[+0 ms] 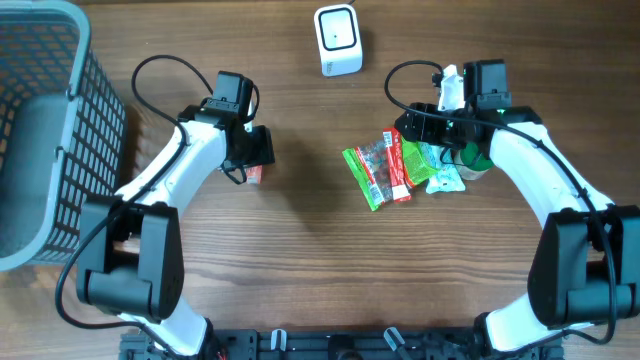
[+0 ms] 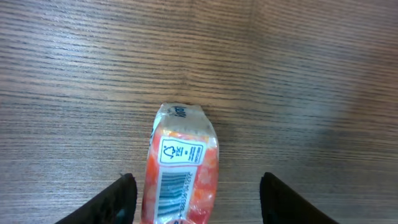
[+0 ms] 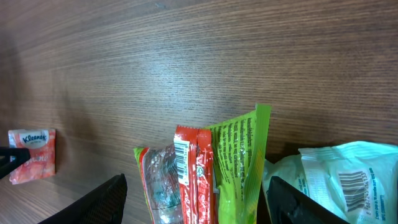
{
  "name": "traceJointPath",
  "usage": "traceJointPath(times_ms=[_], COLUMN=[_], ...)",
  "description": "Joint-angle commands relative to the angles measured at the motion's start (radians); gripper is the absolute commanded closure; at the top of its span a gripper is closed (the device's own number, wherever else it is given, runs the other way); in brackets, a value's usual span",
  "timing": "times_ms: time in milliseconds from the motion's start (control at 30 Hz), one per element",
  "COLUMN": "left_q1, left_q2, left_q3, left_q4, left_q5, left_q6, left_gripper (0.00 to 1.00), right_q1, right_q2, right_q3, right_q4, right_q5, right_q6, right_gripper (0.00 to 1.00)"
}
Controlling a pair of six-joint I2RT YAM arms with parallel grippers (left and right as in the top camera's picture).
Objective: Scan the item barcode
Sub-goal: 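Set the tissue pack down at centre and withdraw the left gripper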
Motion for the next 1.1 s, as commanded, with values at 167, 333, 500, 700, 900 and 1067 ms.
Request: traceJointPath(times_ms=[167, 333, 500, 700, 900, 1067], left_q1=[-0.002, -0.002, -0.002, -0.003, -0.002, -0.002], left_q2=[0.017, 0.017, 0.017, 0.018, 0.006, -0.065], left_q3=[-0.023, -0.023, -0.023, -0.048, -0.040, 0.006], left_q4=[0.014, 0.031, 0.115, 0.136, 0.188, 0.134], left_q5=[-0.008, -0.023, -0.023, -0.023, -0.067, -0.064], left_q6=[0.007, 0.007, 0.007, 0.007, 0.008, 0.006], left_gripper=[0.88, 0.52, 0.50, 0.72, 0.59, 0.50], right_q1=[-0.001, -0.001, -0.001, -0.001, -0.001, -0.001], right_q2=[0.012, 0.012, 0.012, 0.012, 0.012, 0.012], right_q3=[-0.009, -0.010, -0.010, -0.010, -0.010, -0.010], right_q4=[-0.005, -0.005, -0.005, -0.005, -0.005, -0.008], right_q5=[-0.019, -0.019, -0.019, -0.019, -0.019, -0.019], right_q6=[-0.020, -0.020, -0.020, -0.020, -0.020, -0.020], right_gripper=[0.27, 0.27, 0.27, 0.26, 0.26, 0.26])
